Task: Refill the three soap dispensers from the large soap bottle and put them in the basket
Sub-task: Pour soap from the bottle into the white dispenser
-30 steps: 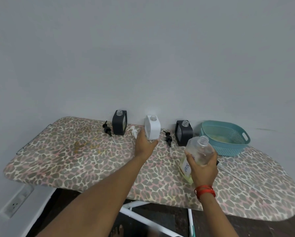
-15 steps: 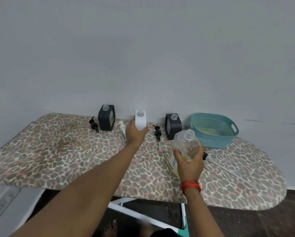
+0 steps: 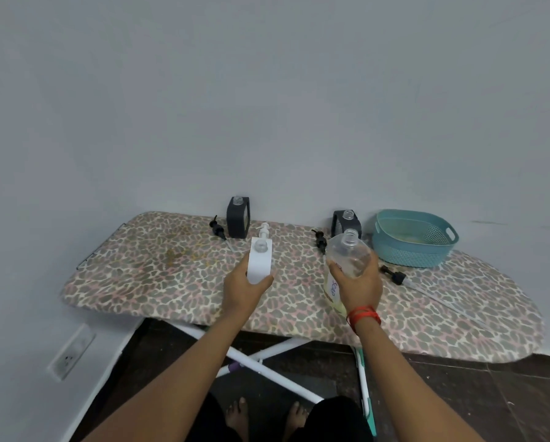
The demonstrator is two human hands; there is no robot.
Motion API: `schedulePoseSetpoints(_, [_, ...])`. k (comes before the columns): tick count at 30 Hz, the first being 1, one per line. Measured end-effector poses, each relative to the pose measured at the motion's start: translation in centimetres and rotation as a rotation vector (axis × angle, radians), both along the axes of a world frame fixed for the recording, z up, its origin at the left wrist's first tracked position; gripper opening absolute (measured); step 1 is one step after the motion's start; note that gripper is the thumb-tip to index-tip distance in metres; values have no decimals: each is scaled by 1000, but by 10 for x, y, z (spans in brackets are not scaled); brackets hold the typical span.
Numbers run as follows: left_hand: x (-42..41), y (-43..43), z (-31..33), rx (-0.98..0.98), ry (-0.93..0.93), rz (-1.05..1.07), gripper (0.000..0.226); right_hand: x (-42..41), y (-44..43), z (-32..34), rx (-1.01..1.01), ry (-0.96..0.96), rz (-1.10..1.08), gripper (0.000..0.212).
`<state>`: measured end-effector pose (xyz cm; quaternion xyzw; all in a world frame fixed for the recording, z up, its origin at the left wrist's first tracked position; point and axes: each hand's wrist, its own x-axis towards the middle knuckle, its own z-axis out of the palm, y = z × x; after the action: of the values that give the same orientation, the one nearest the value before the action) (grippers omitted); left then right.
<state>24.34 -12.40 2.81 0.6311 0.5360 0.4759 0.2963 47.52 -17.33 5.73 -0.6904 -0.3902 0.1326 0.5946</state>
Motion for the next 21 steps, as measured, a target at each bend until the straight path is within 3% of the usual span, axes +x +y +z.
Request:
schedulePoseSetpoints(5, [-17, -13, 4, -33, -27, -50, 62, -28, -4, -1, -13, 1, 40, 72])
schedulePoseSetpoints(10, [-36, 2, 0, -139, 39, -108, 117, -30, -5, -3, -13, -4, 36, 74])
schedulePoseSetpoints(13, [-47, 11, -1, -257, 67, -202, 133, -30, -6, -4, -21, -12, 32, 73])
schedulePoseSetpoints(17, [-56, 26, 1, -332, 85, -302, 137, -31, -5, -6, -40, -21, 17, 73])
schedulePoseSetpoints(21, [-55, 39, 4, -281, 145, -411, 128, -30, -4, -7, -41, -28, 18, 72])
